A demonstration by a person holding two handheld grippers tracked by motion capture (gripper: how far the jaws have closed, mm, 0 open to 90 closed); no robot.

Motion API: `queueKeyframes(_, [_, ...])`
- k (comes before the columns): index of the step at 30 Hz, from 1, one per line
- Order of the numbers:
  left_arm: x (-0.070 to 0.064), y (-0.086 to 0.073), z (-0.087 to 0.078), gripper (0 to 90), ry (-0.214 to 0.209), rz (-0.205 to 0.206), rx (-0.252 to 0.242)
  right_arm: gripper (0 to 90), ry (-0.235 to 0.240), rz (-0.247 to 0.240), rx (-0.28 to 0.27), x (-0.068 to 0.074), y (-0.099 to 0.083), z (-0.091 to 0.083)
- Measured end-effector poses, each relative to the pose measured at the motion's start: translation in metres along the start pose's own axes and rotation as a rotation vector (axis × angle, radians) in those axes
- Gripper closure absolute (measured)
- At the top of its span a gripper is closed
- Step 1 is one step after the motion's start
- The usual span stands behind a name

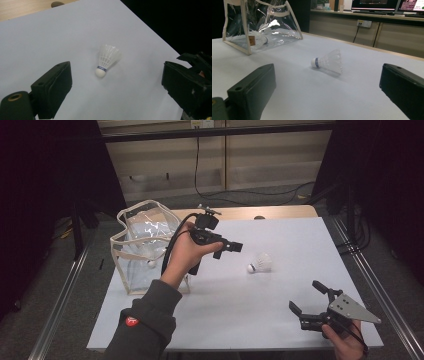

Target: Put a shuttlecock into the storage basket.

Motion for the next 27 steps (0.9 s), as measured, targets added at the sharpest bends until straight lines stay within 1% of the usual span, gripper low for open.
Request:
queueKeyframes(4, [0.000,-0.003,0.005,9.3,-0.010,-0.005,-0.004,0.5,0.005,0.000,0.002,0.000,0.000,0.002])
queueKeyframes(8, [0.001,-0.006,0.009,8.9,-0.008,-0.001,-0.001,0.5,0.012,0.004,0.000,0.003,0.000,0.004])
queueKeyframes(9, [0.000,-0.006,0.010,8.8,-0.006,-0.008,-0.007,0.5,0.008,0.008,0.001,0.003,0.000,0.005])
queueKeyframes(11, [0.001,-0.007,0.012,8.7,-0.006,0.002,-0.007,0.6,0.009,0.006,0.001,0.002,0.000,0.005])
queueKeyframes(13, [0.000,-0.007,0.015,8.7,-0.003,0.000,-0.010,0.5,0.008,0.010,0.000,0.002,0.000,0.005])
queueKeyframes(15, [0.000,-0.009,0.018,8.7,-0.008,-0.002,-0.007,0.5,0.014,0.008,-0.001,0.001,0.001,0.005])
queueKeyframes(17, [-0.001,-0.011,0.023,8.6,-0.017,-0.005,-0.008,0.5,0.010,0.015,-0.004,0.001,0.001,0.005])
queueKeyframes(19, [-0.001,-0.013,0.027,8.5,-0.021,-0.011,-0.009,0.5,0.010,0.014,-0.002,0.001,0.001,0.006])
queueKeyframes(23, [-0.001,-0.017,0.031,7.5,-0.018,-0.002,0.000,0.5,0.012,0.005,-0.001,0.001,0.001,0.005])
queueKeyframes(27, [-0.002,-0.020,0.034,5.6,-0.029,-0.006,-0.009,0.5,0.008,0.000,0.004,0.000,0.000,0.003])
Point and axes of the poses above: each handheld gripper's, and its own axes: z roughly forward along the jaws, y roughly out of its top, x roughly to its left, the point moved 10 cm from there along z, roughly forward along the jaws
